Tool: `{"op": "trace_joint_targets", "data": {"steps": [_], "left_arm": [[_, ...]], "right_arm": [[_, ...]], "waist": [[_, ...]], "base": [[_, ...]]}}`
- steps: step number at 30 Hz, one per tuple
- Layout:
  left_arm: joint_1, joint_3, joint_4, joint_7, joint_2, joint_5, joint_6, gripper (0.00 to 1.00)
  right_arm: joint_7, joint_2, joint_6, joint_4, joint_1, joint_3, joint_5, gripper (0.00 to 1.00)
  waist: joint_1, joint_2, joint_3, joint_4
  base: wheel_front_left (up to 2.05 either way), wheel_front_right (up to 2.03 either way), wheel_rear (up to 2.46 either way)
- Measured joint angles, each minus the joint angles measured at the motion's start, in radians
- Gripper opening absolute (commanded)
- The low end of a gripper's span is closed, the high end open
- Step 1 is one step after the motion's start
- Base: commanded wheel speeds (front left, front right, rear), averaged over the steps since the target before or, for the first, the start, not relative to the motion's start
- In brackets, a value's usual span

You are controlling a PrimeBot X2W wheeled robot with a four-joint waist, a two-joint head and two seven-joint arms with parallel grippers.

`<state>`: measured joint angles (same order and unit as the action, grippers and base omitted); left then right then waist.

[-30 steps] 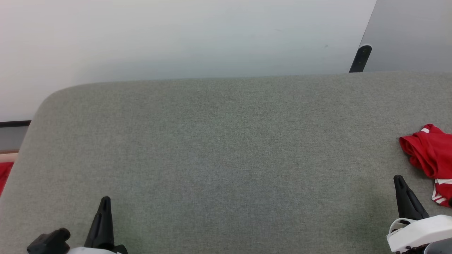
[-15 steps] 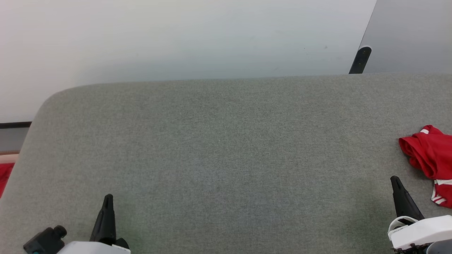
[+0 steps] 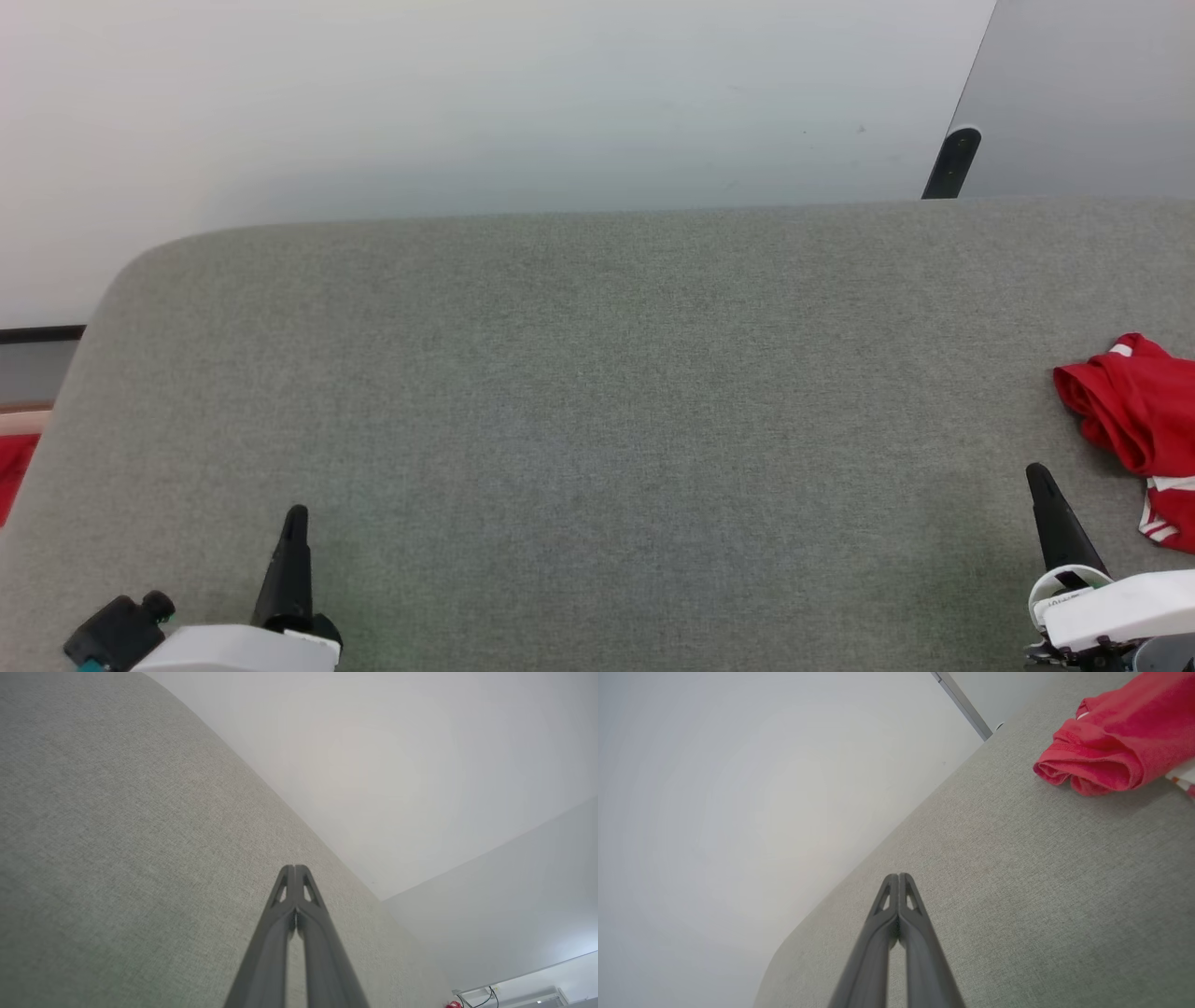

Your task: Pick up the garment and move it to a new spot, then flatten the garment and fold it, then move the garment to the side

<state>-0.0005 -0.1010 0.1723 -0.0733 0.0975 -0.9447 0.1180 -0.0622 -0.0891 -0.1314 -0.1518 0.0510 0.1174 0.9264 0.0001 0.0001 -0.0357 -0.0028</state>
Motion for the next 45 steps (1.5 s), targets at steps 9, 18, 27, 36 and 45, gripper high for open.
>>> {"op": "trace_joint_targets", "data": {"steps": [9,18,27,36,45], "left_arm": [[-0.016,-0.001,0.01,0.029,-0.006,-0.099,0.001,0.0],[-0.028,-0.003,0.021,0.054,-0.013,-0.189,0.002,0.0],[-0.043,-0.005,0.03,0.079,-0.021,-0.272,0.005,0.0],[-0.056,-0.006,0.038,0.1,-0.025,-0.352,0.005,0.0],[-0.066,-0.007,0.047,0.118,-0.03,-0.423,0.006,0.0]], "right_arm": [[-0.009,0.005,0.0,-0.014,0.01,0.0,0.099,0.0],[-0.013,0.011,0.0,-0.026,0.02,0.0,0.193,0.0],[-0.019,0.015,0.0,-0.038,0.021,0.0,0.276,0.0],[-0.026,0.02,0.0,-0.05,0.03,-0.001,0.362,0.0],[-0.031,0.025,0.0,-0.059,0.034,-0.001,0.434,0.0]], "waist": [[0.0,0.0,0.004,0.0],[0.0,0.0,0.007,0.001],[0.0,0.0,0.011,0.001],[0.0,0.0,0.014,0.001],[0.0,0.0,0.018,0.002]], "base": [[0.0,0.0,0.0],[0.0,0.0,0.0],[0.0,0.0,0.0],[0.0,0.0,0.0],[0.0,0.0,0.0]]}}
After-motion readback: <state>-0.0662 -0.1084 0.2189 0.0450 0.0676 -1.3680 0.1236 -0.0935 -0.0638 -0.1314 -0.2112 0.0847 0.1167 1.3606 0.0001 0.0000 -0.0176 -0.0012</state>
